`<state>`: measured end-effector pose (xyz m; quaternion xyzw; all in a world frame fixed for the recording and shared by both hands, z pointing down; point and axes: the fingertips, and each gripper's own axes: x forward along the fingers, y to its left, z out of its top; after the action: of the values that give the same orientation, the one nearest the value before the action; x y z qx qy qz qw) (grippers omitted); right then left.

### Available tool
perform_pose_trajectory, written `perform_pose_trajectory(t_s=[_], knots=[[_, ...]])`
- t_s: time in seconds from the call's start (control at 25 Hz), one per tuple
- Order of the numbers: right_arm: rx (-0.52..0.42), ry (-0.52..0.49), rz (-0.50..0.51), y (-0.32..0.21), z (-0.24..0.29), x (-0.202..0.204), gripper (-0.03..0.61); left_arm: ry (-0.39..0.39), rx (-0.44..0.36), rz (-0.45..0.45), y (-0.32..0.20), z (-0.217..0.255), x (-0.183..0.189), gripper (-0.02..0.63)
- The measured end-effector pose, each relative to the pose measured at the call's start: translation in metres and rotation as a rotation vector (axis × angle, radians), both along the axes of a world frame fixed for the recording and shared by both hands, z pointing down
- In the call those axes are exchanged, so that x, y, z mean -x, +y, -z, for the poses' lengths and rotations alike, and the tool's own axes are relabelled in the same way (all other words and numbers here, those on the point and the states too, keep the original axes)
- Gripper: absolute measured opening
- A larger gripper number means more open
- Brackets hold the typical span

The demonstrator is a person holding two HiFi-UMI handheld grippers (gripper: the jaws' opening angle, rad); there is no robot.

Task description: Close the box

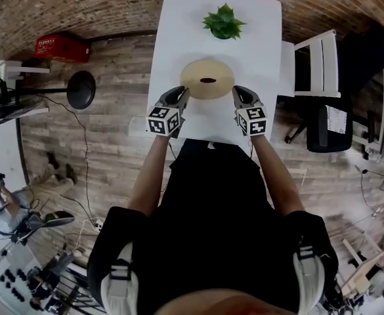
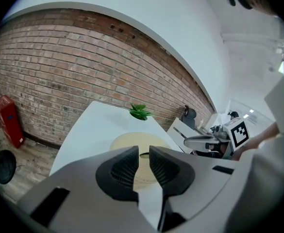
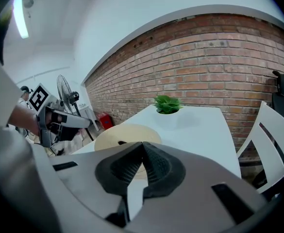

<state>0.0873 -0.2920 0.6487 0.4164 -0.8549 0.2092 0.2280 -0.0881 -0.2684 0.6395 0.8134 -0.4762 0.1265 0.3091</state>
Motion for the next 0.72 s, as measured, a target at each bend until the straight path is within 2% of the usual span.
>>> perform_pose_trajectory(t_s=[0.28,0.72], knots=[[-0.003,-0.022,0.053,0.016,0.008,-0.005,-0.002,-0.058,-0.019,0.03,0.02,0.013,-0.003,0.034],[-0.02,-0.035,0.11,0.026,0.016,-0.014,-0.002,-0.09,-0.034,0.106,0.039,0.025,-0.01,0.03]])
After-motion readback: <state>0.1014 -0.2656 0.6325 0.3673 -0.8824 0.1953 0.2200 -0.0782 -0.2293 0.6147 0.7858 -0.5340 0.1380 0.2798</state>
